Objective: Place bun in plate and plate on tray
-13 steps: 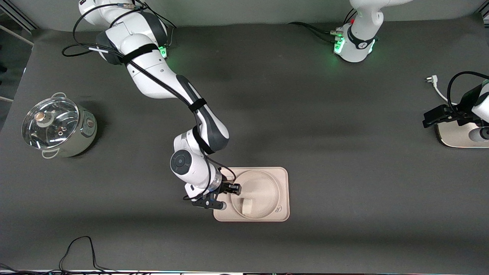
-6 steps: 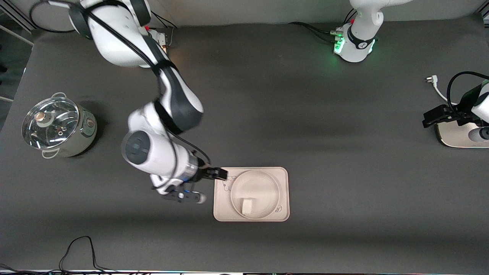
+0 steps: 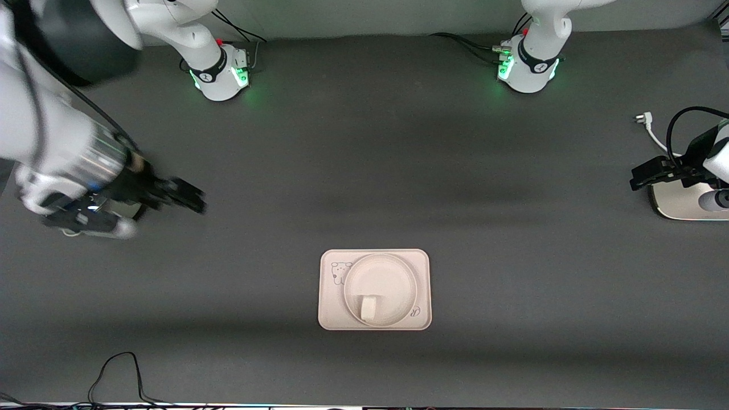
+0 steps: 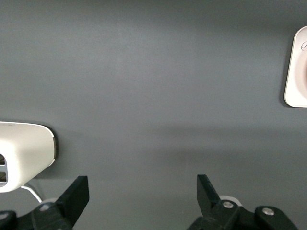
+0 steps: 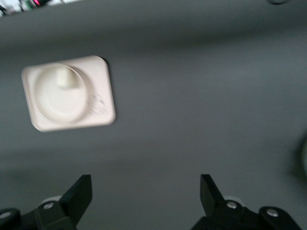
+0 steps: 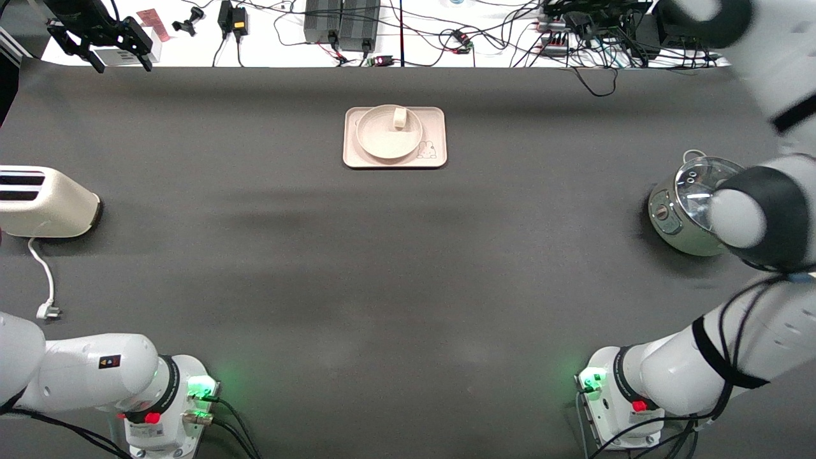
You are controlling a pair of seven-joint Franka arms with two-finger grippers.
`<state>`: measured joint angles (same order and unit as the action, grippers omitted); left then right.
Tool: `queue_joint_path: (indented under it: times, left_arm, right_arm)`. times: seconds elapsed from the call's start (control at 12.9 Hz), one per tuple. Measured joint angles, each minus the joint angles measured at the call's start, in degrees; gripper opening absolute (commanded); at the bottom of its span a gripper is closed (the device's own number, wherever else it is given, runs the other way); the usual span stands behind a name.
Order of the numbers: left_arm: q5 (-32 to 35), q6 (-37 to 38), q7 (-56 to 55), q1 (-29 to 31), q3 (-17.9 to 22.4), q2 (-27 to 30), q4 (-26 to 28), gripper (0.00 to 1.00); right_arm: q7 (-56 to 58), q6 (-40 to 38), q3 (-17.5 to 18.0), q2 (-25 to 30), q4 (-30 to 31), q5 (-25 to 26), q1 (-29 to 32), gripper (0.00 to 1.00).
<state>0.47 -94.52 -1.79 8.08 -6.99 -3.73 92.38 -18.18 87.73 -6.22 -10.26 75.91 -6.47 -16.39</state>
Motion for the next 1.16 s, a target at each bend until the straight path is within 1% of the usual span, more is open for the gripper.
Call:
queue_joint_path:
  times: [0.15, 0.23, 0.39, 0.54, 1.16]
  left_arm:
    - [0.0, 0.0, 0.0, 0.0, 0.0, 0.0, 0.0, 1.0]
    - [0.0, 0.0, 0.0, 0.0, 0.0, 0.0, 0.0, 1.0]
    - [0.0, 0.0, 0.0, 0.0, 0.0, 0.0, 0.0, 1.0]
    - [0.0, 0.0, 0.0, 0.0, 0.0, 0.0, 0.0, 1.0]
    - [0.0, 0.0, 0.0, 0.1, 0.0, 0.0, 0.0, 1.0]
  right_arm:
    - [7.1, -2.6, 1.5, 5.4, 3.2, 2.7, 5.6, 1.0]
    - [10.7, -2.9, 1.5, 6.8, 4.0, 3.5, 7.7, 1.0]
    - [15.1, -3.2, 1.0, 7.4, 4.8, 4.4, 10.6, 1.0]
    - [15.9, -3.1, -0.3, 7.1, 5.5, 4.5, 11.0, 1.0]
    - [16.1, -0.8, -1.9, 6.4, 7.1, 4.6, 11.0, 1.0]
